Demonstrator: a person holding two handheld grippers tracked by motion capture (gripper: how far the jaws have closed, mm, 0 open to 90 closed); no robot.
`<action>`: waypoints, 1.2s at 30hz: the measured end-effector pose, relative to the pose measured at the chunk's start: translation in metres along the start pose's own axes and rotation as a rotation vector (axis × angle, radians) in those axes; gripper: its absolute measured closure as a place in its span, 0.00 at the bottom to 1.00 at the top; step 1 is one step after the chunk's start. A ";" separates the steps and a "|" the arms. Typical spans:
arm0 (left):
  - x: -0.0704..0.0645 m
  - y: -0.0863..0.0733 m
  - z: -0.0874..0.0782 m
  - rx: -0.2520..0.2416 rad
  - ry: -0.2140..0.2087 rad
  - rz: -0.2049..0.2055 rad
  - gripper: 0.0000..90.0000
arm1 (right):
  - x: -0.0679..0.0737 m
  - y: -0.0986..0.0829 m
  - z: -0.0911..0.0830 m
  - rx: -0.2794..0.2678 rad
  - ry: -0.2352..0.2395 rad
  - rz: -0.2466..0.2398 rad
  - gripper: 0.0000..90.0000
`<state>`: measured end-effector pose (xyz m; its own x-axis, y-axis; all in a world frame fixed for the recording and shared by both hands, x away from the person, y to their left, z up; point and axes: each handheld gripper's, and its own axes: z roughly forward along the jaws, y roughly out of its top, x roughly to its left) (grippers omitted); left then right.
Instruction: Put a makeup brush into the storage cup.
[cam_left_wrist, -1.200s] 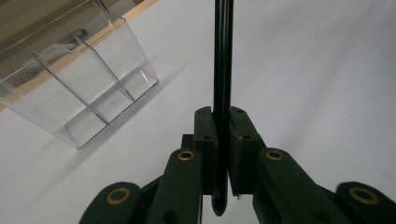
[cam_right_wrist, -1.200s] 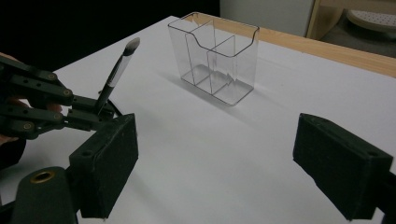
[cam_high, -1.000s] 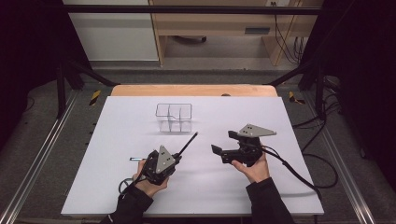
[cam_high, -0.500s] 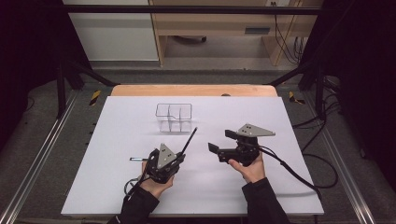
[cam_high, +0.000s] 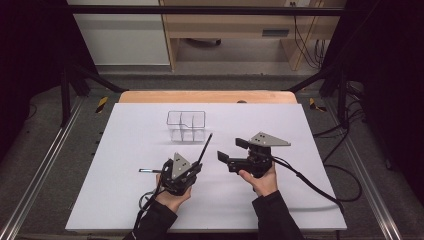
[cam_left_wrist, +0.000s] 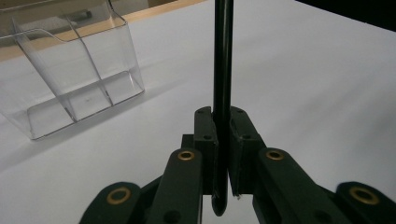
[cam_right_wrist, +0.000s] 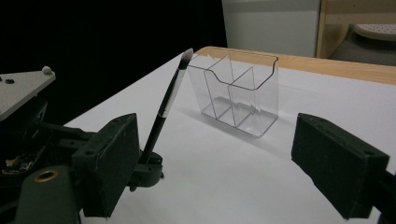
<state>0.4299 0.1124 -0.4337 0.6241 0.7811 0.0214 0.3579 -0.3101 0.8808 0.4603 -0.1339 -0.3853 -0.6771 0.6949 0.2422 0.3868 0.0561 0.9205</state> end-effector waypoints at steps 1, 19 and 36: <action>0.000 0.000 0.000 -0.001 0.001 -0.003 0.92 | 0.000 0.000 0.000 -0.004 -0.001 0.003 0.17; -0.007 0.003 0.006 -0.027 0.010 -0.033 0.92 | 0.002 -0.003 0.007 -0.055 -0.019 0.067 0.19; -0.019 0.006 0.015 -0.017 0.009 -0.015 0.92 | 0.005 -0.008 0.015 -0.063 0.020 0.140 0.39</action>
<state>0.4306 0.0879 -0.4359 0.6123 0.7905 0.0123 0.3555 -0.2892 0.8888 0.4631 -0.1198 -0.3964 -0.6318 0.6785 0.3747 0.4383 -0.0859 0.8947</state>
